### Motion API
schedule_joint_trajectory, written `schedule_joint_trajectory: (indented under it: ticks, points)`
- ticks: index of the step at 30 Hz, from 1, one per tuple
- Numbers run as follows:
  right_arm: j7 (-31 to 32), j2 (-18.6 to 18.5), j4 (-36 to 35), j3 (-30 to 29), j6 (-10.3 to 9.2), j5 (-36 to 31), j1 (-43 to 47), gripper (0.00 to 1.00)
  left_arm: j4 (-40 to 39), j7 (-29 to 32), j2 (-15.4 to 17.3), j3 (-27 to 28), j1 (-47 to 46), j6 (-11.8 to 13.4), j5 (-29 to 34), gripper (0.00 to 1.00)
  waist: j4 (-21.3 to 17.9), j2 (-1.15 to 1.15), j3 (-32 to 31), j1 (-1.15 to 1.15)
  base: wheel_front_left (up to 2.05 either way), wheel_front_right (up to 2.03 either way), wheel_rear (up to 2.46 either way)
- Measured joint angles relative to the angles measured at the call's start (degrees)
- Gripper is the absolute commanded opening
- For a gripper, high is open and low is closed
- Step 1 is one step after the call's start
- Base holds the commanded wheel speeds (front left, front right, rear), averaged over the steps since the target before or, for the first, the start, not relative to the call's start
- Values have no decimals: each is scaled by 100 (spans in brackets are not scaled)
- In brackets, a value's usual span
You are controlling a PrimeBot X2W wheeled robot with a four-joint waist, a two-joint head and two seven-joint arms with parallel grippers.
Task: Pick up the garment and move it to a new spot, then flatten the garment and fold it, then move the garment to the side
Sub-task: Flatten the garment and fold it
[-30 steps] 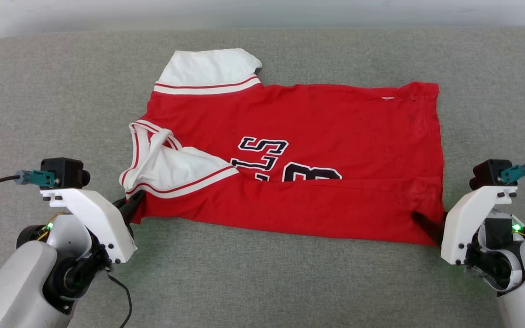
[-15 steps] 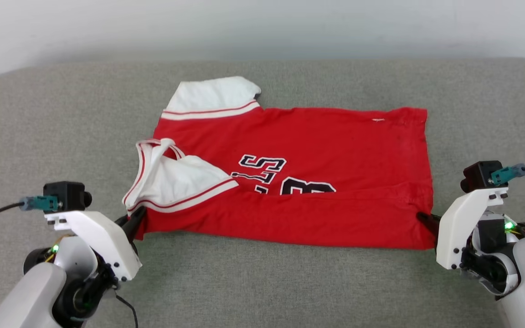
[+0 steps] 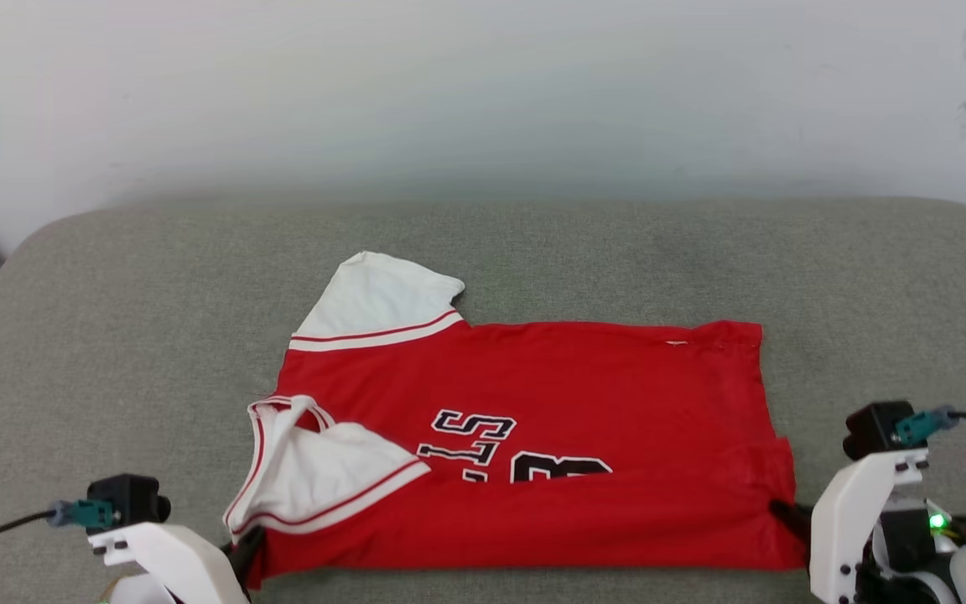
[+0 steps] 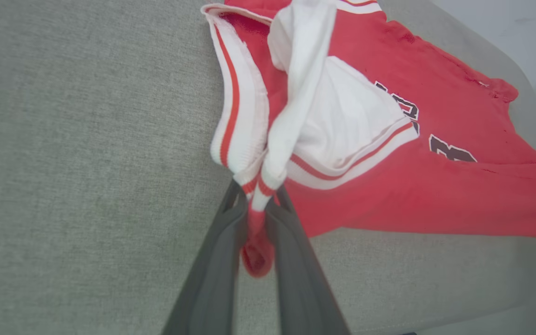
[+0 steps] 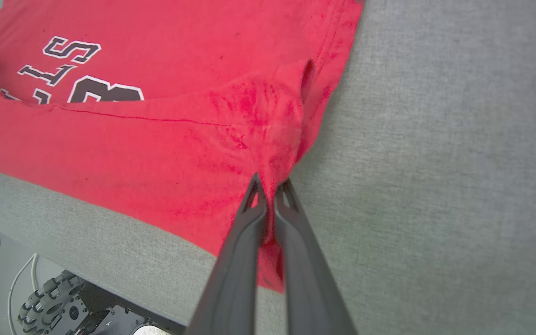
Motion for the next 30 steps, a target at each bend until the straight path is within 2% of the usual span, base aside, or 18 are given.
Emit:
schedule_joint_trajectory:
  ticks: [1,2,3,9,13,19,24,30]
  points:
    - [36,14,-10,-40,1,-15,87,0,-3,3,-2,-9,86,7,-25,0,6,0,-7,0,0,0,0]
    - [-11,164,51,-138,1,-68,328,100,98,-18,-122,-58,169,-36,-94,41,18,0,14,0,0,0,0]
    - [-81,218,93,-159,0,-110,377,100,169,-42,-199,-65,163,-44,-113,100,22,0,21,0,0,0,0]
    - [-893,379,132,-222,0,-345,438,100,720,-421,-456,-76,-54,-199,0,100,-59,0,50,0,0,0,0]
    - [-1887,419,-57,-319,0,-513,386,100,788,-938,-466,48,-307,-248,279,100,-164,0,50,0,0,0,0]
    - [-2977,627,-427,-584,0,-944,224,100,675,-1602,-409,211,-818,-221,750,100,-287,0,160,0,0,0,0]
    - [-3482,814,-922,-700,0,-1285,-54,100,526,-1886,-344,279,-1534,-81,1167,100,-369,0,478,0,0,0,0]
    - [-3652,969,-1562,-727,0,-1526,-506,100,579,-1719,-141,416,-2597,-158,1302,100,-502,0,1119,1,0,0,0]
